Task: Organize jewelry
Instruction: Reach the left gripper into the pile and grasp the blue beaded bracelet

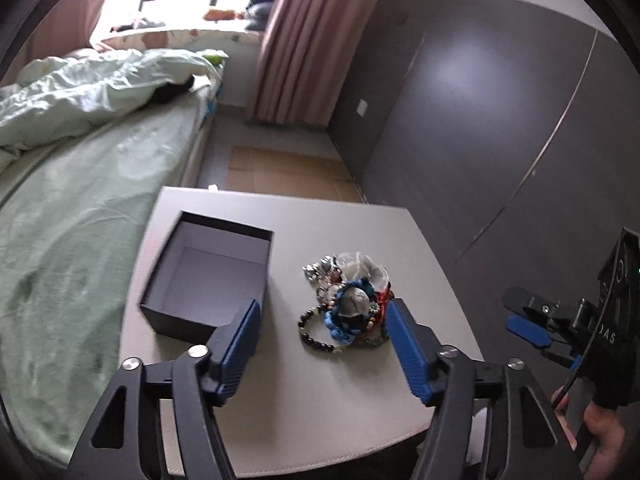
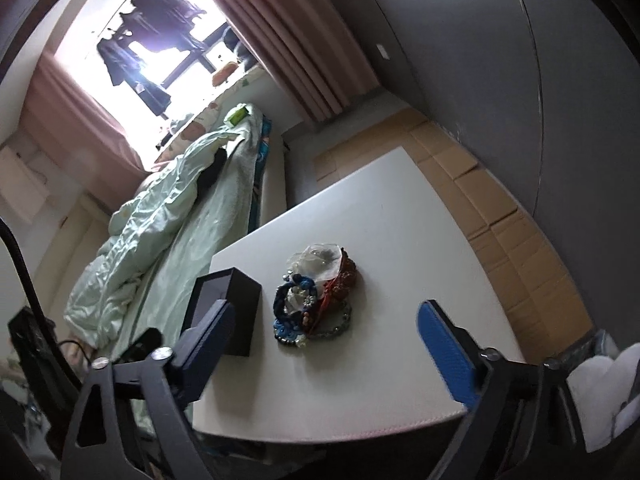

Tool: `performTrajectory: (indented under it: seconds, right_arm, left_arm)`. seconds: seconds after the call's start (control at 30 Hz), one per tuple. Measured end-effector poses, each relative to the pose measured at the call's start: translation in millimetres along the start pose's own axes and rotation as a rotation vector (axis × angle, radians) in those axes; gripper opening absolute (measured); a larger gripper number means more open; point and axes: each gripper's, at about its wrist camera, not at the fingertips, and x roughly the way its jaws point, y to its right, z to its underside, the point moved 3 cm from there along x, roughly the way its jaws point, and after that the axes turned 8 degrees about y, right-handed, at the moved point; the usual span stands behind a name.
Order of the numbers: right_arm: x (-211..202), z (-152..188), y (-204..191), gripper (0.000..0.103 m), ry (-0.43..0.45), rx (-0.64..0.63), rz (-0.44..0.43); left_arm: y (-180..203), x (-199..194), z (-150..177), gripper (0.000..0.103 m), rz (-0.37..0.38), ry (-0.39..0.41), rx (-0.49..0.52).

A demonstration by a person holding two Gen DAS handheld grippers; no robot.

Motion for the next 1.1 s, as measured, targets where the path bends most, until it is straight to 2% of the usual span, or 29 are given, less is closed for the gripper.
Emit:
performTrajectory:
  seconds: [0.17, 0.4, 0.47, 0.57, 0.93, 1.1]
  right_arm:
    - [22.3, -4.8, 6.2, 0.088, -0.041, 0.043, -0.029]
    - [55.5, -3.4, 17.1, 0.077, -0.116, 0.122, -0.048]
    - [62.3, 0.4, 17.1, 0.071, -0.136, 0.131, -0.045]
    - [74.1, 6.9, 14.0, 0.062, -0.168, 0.147, -0.058]
    - [114.6, 20.3, 23.5, 0.041, -0.249, 0.26, -0.059]
    - [128.4, 26.2, 21.7, 0.036, -0.272, 0.289, -0.064]
  left_arm:
    - [7.4, 36.7, 2.5, 0.045, 0.049, -0.089, -0.015]
    - [14.9, 66.6, 12.4, 0.044, 0.049, -0.159, -0.008]
    - [14.5, 74.6, 15.6, 0.037, 0.044, -0.175, -0.021]
    - [13.3, 85.3, 18.7, 0.035, 0.037, -0.198, -0.031]
    - [5.1, 112.3, 20.0, 0.033, -0.008, -0.213, -0.023]
    - [3.9, 120.5, 26.5, 0.015, -0.012, -0.247, -0.022]
